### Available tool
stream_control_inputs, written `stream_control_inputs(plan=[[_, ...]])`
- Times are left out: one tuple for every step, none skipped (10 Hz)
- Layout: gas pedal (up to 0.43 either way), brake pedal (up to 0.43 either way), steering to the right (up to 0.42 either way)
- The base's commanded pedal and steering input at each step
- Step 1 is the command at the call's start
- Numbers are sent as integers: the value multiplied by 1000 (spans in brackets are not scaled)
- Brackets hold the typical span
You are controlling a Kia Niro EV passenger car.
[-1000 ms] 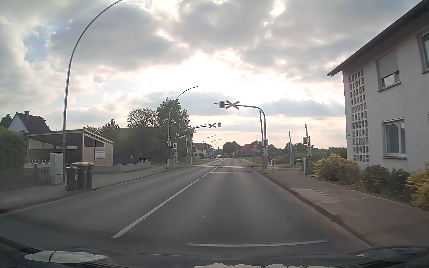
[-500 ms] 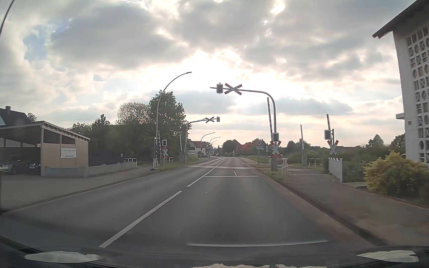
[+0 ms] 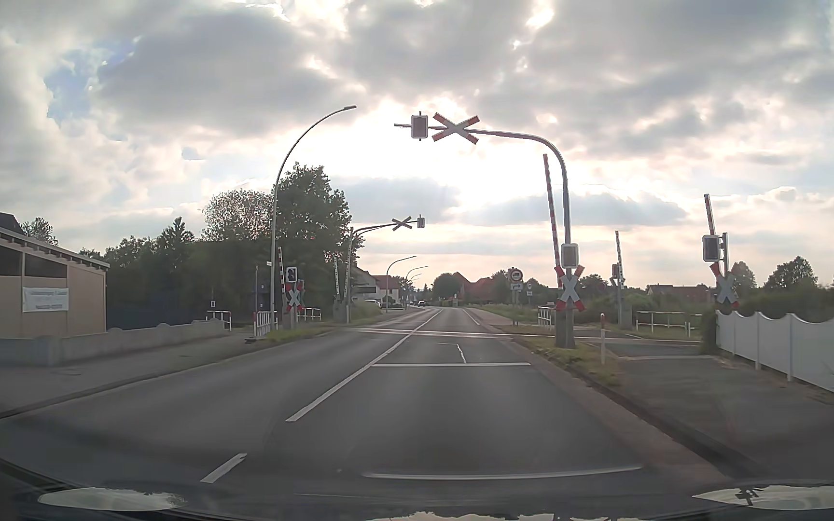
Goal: Follow the waypoints while adhering to traffic rules and regulations
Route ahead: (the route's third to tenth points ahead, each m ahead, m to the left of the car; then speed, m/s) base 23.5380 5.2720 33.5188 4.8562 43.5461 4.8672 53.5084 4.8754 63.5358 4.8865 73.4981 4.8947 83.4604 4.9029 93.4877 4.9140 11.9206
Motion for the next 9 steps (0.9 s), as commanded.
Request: stream_control_inputs(plan=[[0, 226, 0], [0, 232, 0], [0, 238, 0], [0, 244, 0], [0, 244, 0], [0, 250, 0], [0, 250, 1], [0, 250, 2], [0, 250, 3]])
